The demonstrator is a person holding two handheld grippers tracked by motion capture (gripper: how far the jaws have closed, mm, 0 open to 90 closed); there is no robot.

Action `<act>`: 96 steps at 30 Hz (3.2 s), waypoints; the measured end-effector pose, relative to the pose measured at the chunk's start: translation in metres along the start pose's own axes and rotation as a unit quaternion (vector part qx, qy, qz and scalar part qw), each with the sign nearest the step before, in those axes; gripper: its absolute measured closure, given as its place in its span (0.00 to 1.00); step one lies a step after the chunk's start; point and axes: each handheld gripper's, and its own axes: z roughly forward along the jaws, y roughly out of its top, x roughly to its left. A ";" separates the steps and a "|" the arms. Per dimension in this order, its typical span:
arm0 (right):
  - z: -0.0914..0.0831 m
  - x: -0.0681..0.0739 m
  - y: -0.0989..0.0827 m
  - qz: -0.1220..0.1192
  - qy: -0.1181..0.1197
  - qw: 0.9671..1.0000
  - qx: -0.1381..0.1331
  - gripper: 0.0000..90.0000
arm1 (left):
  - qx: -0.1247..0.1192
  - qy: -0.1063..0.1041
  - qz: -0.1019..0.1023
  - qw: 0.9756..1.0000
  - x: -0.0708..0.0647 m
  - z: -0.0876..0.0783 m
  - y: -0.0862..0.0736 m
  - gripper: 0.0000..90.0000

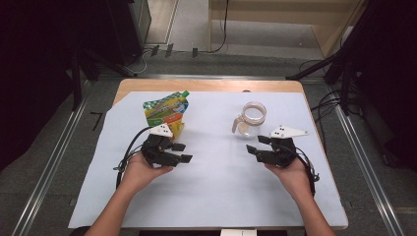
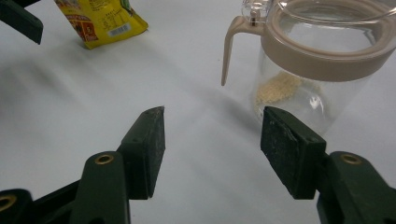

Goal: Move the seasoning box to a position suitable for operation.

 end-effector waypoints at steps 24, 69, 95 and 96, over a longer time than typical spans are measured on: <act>0.005 -0.011 0.002 0.015 0.014 1.000 0.021 0.55 | 0.016 0.004 0.025 1.000 -0.005 0.004 -0.003 0.41; 0.040 -0.046 0.022 0.067 -0.067 0.995 0.009 0.19 | 0.011 -0.022 0.038 0.999 -0.013 0.000 -0.001 0.45; 0.096 -0.057 0.013 0.066 -0.105 0.992 -0.028 0.10 | 0.016 -0.017 0.024 0.999 -0.015 -0.005 -0.010 0.46; 0.098 -0.057 0.013 0.067 -0.105 0.992 -0.031 0.10 | 0.014 -0.018 0.021 1.000 -0.015 -0.005 -0.010 0.46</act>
